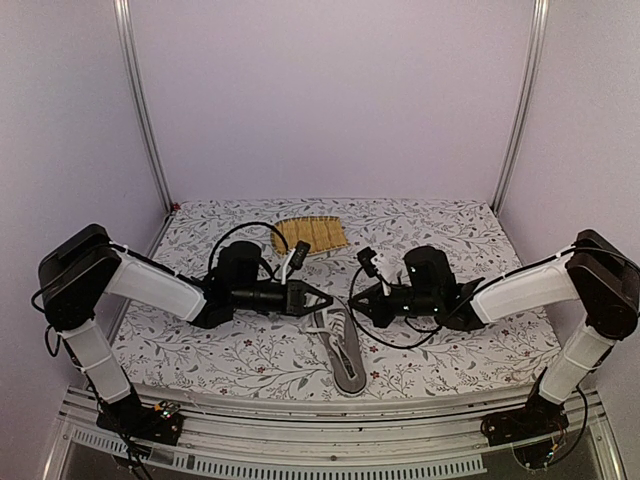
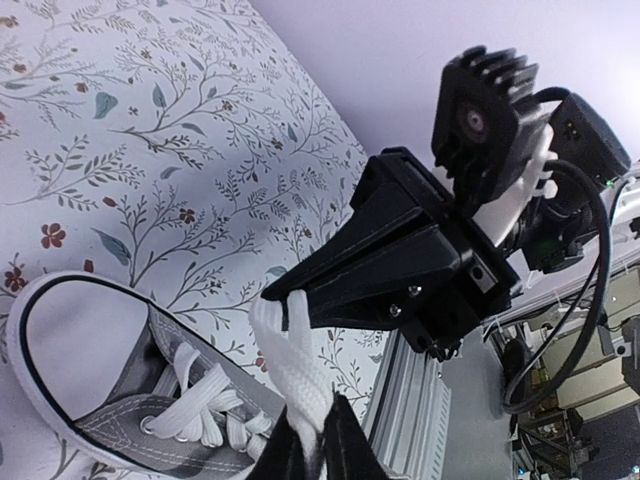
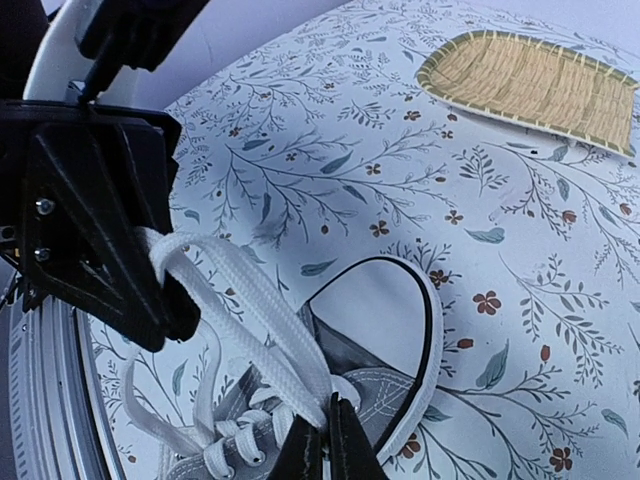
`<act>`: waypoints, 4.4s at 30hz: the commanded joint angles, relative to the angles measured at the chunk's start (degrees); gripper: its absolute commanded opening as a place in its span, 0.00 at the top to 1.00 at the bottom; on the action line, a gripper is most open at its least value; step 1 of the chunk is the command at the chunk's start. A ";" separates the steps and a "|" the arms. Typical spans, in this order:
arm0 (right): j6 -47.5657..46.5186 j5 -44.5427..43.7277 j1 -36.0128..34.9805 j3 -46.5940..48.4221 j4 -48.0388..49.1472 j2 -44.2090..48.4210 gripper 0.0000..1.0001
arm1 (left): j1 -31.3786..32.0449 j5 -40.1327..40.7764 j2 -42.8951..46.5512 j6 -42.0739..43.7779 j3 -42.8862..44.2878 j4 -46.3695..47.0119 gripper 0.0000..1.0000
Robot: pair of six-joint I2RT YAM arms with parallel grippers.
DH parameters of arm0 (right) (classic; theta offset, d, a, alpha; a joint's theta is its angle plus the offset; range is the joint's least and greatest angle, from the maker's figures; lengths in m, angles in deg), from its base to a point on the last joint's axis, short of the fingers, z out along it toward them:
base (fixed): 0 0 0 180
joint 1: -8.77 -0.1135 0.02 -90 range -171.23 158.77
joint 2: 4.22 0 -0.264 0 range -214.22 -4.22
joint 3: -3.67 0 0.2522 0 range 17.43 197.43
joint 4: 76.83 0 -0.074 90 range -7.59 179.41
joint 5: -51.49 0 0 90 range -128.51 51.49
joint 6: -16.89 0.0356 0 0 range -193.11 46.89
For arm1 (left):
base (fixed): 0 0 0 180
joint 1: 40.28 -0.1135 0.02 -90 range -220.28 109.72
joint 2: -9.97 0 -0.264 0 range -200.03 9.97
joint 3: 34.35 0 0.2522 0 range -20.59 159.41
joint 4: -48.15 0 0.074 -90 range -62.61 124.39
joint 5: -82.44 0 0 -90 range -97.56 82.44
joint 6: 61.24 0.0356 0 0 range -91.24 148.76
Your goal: Tie the shoes
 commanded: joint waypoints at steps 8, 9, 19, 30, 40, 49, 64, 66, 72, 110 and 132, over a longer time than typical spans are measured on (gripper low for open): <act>-0.95 -0.46 0.18 2.79 -7.69 1.31 0.98 | -0.69 -0.90 -0.53 0.98 0.12 0.42 0.79; -0.99 -0.30 0.18 2.80 -7.65 1.31 0.98 | -0.63 -0.91 -0.78 0.94 0.23 0.43 0.77; -2.32 1.92 0.19 2.20 -6.87 2.17 0.98 | -0.76 0.01 -2.88 1.21 2.24 -0.70 0.72; -1.36 -1.19 0.73 -0.03 -6.93 5.47 0.72 | -0.78 0.09 -2.24 1.35 1.63 -0.30 1.00; -2.54 9.94 3.45 -1.70 -1.11 5.96 0.61 | -0.72 -0.25 -1.47 1.47 0.97 -0.13 1.00; -7.32 13.57 2.69 4.83 -1.36 -3.37 0.66 | -0.72 -0.25 -1.36 1.28 1.14 -0.30 1.00; -7.52 15.03 2.58 6.76 -0.23 -5.75 0.97 | -0.76 -0.07 -1.16 1.28 1.23 -0.65 1.00; -7.46 14.10 2.70 4.96 -0.21 -3.50 0.98 | -0.70 0.34 -0.89 1.20 1.01 -1.06 1.00; -6.55 14.06 2.96 0.84 -2.46 4.46 0.98 | -0.73 0.98 -0.33 1.37 0.79 -1.70 0.94; 4.08 12.66 -8.91 3.71 -5.15 4.09 0.98 | 1.61 7.57 2.97 -5.56 0.26 1.09 1.00; 6.81 -31.40 -13.77 12.68 -8.64 -8.15 0.98 | 2.47 9.88 4.53 -7.34 -0.15 -3.22 1.00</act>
